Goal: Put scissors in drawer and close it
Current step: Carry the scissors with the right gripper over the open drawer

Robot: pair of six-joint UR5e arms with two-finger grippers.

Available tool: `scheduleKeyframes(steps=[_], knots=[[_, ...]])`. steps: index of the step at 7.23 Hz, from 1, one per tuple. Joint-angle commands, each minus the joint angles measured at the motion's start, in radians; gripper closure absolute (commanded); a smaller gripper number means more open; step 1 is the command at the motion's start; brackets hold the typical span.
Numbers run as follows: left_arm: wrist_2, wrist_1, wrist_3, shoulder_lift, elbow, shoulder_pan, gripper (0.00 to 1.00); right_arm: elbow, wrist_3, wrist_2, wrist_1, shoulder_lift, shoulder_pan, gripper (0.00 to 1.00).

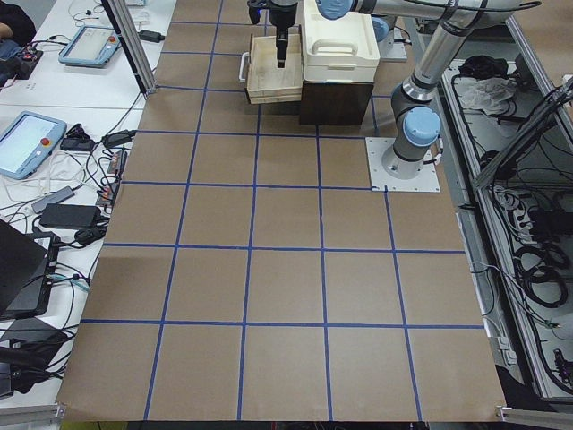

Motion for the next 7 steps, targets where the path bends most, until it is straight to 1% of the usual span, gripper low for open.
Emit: scheduleKeyframes(steps=[1, 2, 3, 6, 7], knots=[[-0.001, 0.000, 0.000, 0.000, 0.000, 0.000, 0.00, -0.052, 0.204, -0.025, 0.062, -0.021, 0.120, 1.00], [-0.001, -0.002, 0.000, 0.000, -0.002, 0.000, 0.00, -0.105, 0.300, -0.041, 0.120, -0.013, 0.203, 1.00], [-0.001, -0.002, 0.000, 0.000, -0.002, 0.000, 0.00, -0.138, 0.378, -0.045, 0.138, -0.007, 0.267, 1.00], [0.001, -0.002, 0.000, 0.000, -0.002, 0.000, 0.00, -0.147, 0.570, -0.083, 0.136, 0.012, 0.419, 1.00], [0.002, 0.000, 0.000, 0.000, -0.002, 0.000, 0.00, -0.164, 0.639, -0.088, 0.129, 0.036, 0.500, 1.00]])
